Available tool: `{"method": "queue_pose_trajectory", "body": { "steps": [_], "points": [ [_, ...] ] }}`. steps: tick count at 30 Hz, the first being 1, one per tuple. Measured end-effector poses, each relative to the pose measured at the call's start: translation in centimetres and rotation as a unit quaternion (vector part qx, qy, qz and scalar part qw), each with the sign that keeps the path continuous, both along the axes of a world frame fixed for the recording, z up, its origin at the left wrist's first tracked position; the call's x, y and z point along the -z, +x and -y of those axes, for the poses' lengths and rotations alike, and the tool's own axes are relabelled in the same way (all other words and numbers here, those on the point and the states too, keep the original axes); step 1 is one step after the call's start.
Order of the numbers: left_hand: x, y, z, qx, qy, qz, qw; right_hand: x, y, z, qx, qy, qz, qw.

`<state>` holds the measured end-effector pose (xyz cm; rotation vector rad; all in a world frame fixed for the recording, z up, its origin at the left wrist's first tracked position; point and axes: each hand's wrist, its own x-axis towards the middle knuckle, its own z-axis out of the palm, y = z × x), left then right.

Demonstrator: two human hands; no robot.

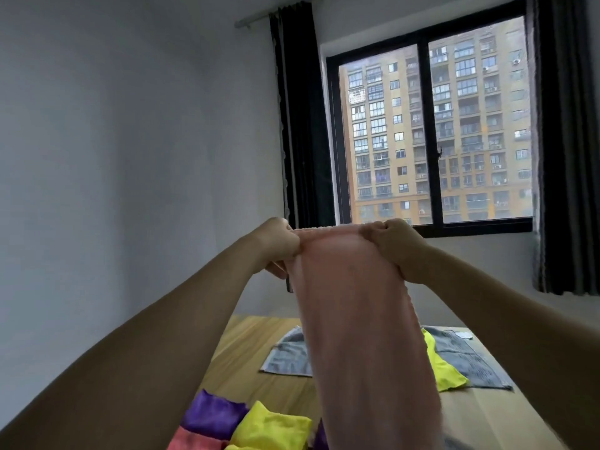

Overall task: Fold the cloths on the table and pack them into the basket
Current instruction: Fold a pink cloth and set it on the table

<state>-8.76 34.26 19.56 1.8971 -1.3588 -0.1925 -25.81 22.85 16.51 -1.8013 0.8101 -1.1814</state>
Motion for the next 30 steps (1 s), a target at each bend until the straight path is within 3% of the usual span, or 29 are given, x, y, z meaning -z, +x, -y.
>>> {"method": "queue_pose_trajectory", "body": {
  "steps": [5,9,14,17,22,26,30],
  "points": [
    [1.5,2.5,10.8,0.011,-0.011,-0.066,0.998,0.3,-0.1,9.7,-0.036,0.056,-0.022,0.998],
    [4.7,5.5,21.6,-0.011,-0.058,-0.138,0.989,2.1,2.3,19.4,0.014,0.059,-0.049,0.997],
    [7.6,7.5,31.5,-0.004,-0.135,-0.149,0.980,4.9,5.2,28.6,0.058,0.027,0.041,0.997],
    [7.5,7.5,33.3,0.010,-0.168,-0.128,0.977,5.5,6.2,30.5,0.084,0.012,0.114,0.990],
    [8.4,6.3,32.9,0.060,-0.197,-0.120,0.971,7.0,5.8,30.7,0.138,-0.055,0.142,0.979],
    [11.1,5.0,30.5,0.107,-0.147,-0.154,0.971,10.1,3.3,28.6,0.166,-0.102,0.107,0.975],
    [17.3,2.1,27.1,0.152,-0.037,-0.184,0.970,16.6,-0.1,25.1,0.227,-0.096,0.010,0.969]
  ]
}}
